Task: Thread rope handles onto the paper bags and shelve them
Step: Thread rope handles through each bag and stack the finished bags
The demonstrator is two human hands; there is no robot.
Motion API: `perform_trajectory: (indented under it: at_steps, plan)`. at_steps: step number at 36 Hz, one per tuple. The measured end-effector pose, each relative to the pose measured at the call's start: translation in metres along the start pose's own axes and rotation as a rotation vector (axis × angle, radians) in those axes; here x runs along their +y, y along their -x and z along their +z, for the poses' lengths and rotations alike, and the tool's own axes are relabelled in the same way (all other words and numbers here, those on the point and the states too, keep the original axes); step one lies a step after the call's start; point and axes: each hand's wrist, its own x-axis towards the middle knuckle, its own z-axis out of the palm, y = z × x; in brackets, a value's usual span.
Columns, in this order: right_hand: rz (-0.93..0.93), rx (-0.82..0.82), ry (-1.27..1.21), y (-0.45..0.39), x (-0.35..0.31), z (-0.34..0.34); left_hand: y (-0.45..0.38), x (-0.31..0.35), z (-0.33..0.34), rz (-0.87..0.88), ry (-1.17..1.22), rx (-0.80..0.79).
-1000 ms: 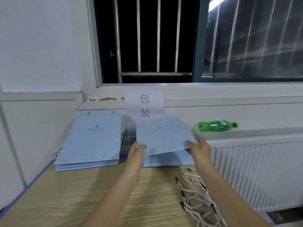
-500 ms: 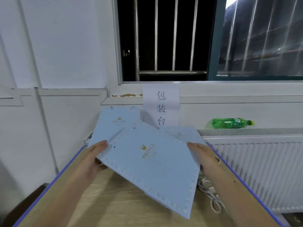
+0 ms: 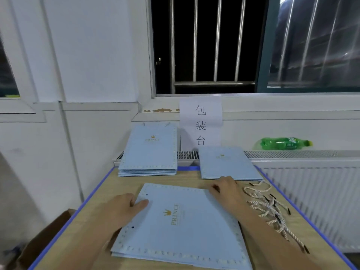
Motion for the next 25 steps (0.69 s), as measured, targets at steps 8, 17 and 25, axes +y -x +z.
perform_trajectory:
  at_steps: [8, 17, 25]
  plan:
    - [-0.114, 0.178, 0.29, -0.006, 0.0, -0.003, -0.005, 0.025, -0.003, -0.032, 0.215, -0.052]
    - [0.294, -0.189, 0.093, -0.013, 0.045, -0.046, -0.008, 0.016, -0.002, -0.104, 0.507, 0.008]
    - [0.327, -0.359, -0.036, -0.002, 0.049, -0.053, 0.005, 0.027, -0.012, -0.084, 0.734, -0.023]
